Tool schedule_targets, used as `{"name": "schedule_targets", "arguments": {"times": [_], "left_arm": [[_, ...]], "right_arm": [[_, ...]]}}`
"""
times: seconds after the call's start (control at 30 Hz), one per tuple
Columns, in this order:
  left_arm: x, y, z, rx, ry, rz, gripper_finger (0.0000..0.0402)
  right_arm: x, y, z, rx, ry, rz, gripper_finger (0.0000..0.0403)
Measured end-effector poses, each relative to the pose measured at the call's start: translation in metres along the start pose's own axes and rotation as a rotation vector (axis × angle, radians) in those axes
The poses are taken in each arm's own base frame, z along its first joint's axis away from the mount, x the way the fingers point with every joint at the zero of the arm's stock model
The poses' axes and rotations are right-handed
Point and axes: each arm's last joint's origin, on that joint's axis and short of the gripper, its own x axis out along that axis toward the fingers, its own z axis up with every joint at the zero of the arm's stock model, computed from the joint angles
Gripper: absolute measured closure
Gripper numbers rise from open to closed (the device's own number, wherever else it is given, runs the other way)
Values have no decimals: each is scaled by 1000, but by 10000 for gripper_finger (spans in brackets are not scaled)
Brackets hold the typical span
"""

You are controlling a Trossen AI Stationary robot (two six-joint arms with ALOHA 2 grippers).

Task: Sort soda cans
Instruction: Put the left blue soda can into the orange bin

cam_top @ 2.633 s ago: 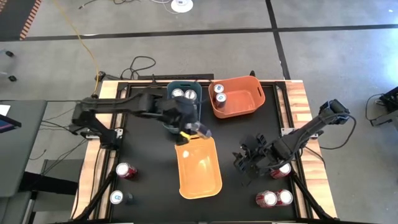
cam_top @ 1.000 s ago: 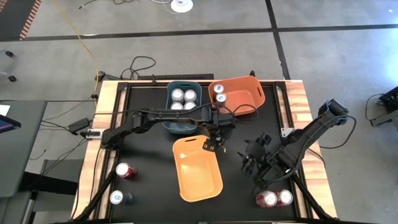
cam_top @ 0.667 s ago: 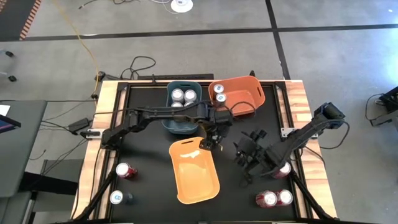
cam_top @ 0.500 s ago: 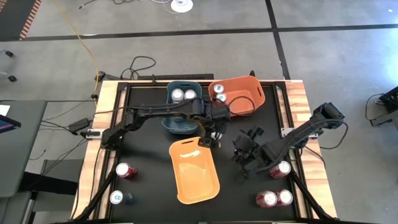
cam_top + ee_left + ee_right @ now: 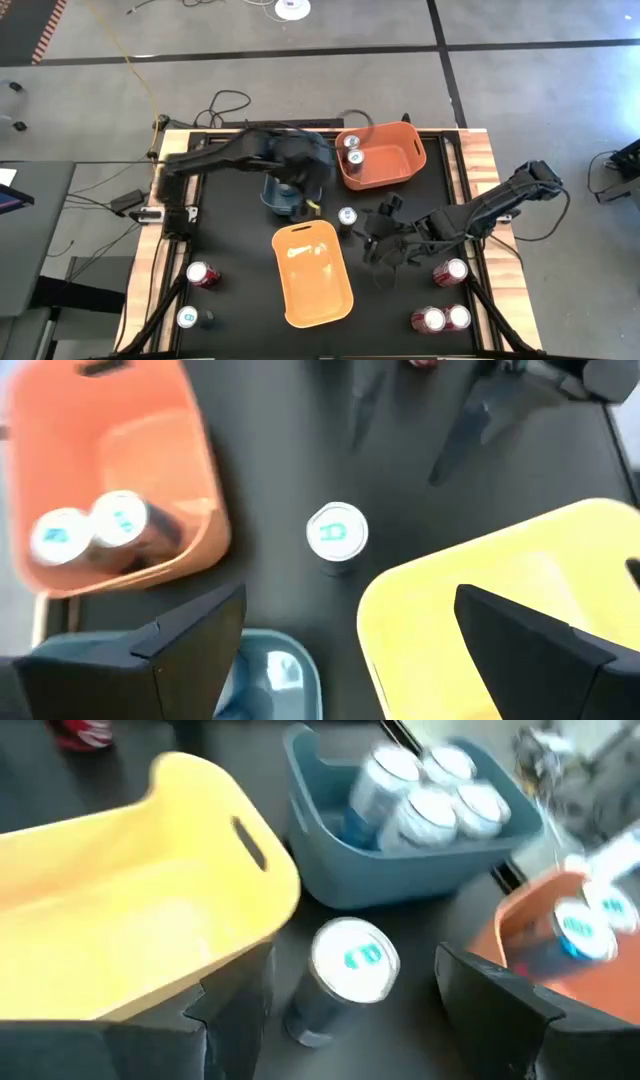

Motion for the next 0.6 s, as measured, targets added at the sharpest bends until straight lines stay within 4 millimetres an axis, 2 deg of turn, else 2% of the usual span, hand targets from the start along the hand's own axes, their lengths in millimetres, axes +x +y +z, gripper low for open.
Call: {"name": "schedule_targets", "arguments": {"times": [0.13, 0.3, 0.4, 0.6], "left_arm": [[-25, -12, -19, -50, -61, 105, 46], [-37, -28, -60, -153, -128, 167, 46], [-38, -41, -89, -203, -200, 177, 46], [-27, -68, -142, -283, -345, 113, 46]], "right_arm": [[1, -1, 1, -65, -6, -11, 112], [16, -8, -6, -54, 61, 55, 112], [27, -15, -14, -30, 88, 119, 112], [25, -37, -9, 56, 25, 180, 112]]}}
